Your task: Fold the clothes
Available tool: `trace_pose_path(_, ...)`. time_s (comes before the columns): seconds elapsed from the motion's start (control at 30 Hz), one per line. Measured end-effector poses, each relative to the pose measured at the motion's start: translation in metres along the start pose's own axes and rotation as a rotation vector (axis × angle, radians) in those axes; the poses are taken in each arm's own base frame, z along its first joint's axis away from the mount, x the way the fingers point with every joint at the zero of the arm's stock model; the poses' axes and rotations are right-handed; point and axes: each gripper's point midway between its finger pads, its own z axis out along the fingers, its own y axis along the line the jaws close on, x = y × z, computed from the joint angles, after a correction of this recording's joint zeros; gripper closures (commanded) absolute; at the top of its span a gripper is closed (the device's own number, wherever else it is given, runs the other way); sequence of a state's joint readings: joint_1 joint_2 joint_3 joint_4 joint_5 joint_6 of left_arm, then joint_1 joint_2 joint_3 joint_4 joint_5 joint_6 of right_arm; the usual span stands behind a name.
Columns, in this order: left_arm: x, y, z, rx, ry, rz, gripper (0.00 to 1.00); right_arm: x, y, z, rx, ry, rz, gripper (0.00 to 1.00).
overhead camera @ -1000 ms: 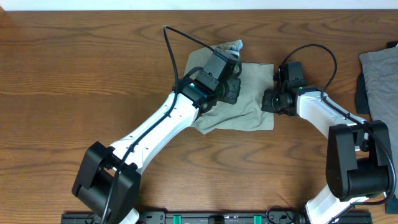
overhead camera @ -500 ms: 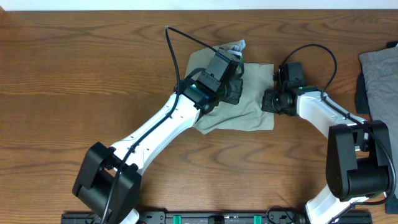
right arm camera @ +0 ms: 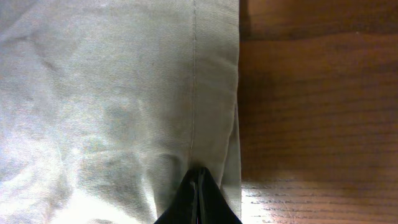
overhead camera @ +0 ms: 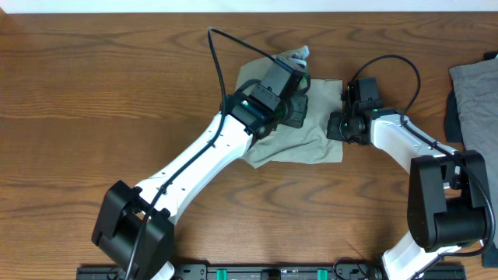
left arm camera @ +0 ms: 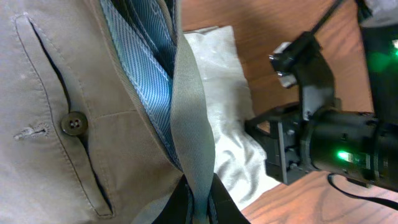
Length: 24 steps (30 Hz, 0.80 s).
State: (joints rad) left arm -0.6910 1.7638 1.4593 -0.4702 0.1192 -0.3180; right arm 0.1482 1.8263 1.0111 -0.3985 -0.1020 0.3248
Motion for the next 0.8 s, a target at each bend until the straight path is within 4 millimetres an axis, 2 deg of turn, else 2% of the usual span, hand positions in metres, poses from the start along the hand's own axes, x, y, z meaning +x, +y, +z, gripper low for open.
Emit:
trace_pose_path(0.23, 0.007, -0.021, 0.008, 0.031, 0.006, 0.036, 0.94, 0.000, 0.000, 0.000, 0.001, 0.000, -0.001, 0.99)
trace_pose_path(0.43, 0.017, -0.018, 0.024, 0.019, 0.040, 0.037, 0.94, 0.000, 0.000, 0.000, 0.002, -0.001, -0.001, 0.99)
trace_pose_path(0.67, 0.014, -0.020, 0.028, 0.025, 0.027, 0.038, 0.93, 0.000, 0.000, 0.000, 0.002, -0.001, -0.001, 0.99)
trace_pose_path(0.7, 0.013, -0.020, 0.028, 0.026, 0.022, 0.038, 0.88, 0.000, 0.000, 0.000, 0.003, -0.001, -0.001, 0.99)
trace_pose_path(0.77, 0.011, -0.021, 0.030, 0.031, 0.014, 0.037, 0.65, 0.000, 0.000, 0.000, 0.003, 0.000, -0.001, 0.99)
trace_pose_path(0.8, 0.011, -0.021, 0.031, 0.033, 0.011, 0.032, 0.59, 0.000, 0.000, 0.000, 0.003, -0.001, -0.001, 0.99)
